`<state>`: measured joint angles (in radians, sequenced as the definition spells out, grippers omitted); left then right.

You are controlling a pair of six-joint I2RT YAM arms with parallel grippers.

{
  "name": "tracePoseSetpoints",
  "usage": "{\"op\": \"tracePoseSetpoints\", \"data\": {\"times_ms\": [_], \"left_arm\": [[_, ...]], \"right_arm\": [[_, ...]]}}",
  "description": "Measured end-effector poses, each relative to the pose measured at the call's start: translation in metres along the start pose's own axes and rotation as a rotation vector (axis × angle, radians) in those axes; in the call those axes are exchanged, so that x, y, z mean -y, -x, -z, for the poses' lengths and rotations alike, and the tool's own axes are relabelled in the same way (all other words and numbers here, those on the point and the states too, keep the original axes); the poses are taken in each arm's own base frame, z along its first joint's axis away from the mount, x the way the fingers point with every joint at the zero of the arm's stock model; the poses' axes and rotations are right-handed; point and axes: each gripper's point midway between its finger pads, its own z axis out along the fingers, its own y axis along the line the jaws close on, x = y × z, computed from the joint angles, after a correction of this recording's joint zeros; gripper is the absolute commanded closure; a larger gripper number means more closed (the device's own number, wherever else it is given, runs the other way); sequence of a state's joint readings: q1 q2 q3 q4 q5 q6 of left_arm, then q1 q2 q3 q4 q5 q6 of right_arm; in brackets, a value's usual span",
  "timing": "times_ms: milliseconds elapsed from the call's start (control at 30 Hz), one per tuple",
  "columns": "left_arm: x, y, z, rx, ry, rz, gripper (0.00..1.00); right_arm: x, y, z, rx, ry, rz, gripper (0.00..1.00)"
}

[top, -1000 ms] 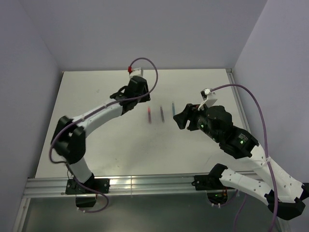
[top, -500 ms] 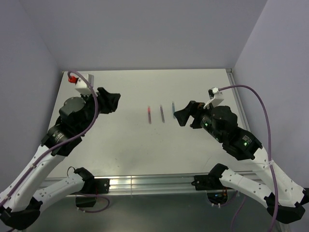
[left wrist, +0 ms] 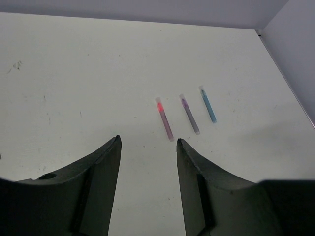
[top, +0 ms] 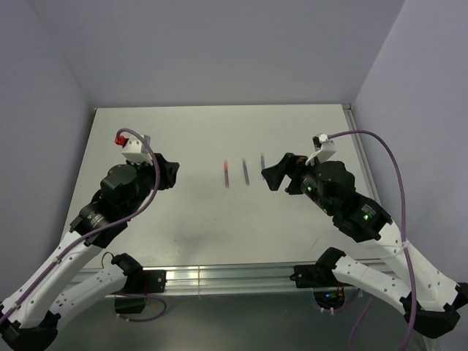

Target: Insert the pens into the pen caps

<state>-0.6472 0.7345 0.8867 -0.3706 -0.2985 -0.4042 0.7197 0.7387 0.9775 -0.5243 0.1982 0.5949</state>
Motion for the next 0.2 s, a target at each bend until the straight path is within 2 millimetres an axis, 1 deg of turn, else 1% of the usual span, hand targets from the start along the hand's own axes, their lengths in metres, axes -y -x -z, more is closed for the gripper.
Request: {"op": "tracePoseSetpoints", "data": {"times_ms": [200], "left_arm": [[-0.0004, 0.0052, 0.0005, 0.021, 0.002, 0.007, 0.47]], "right_arm": [[0.0035, -0.0035, -0.0002, -0.001, -0.007, -0.002, 0.00]]}}
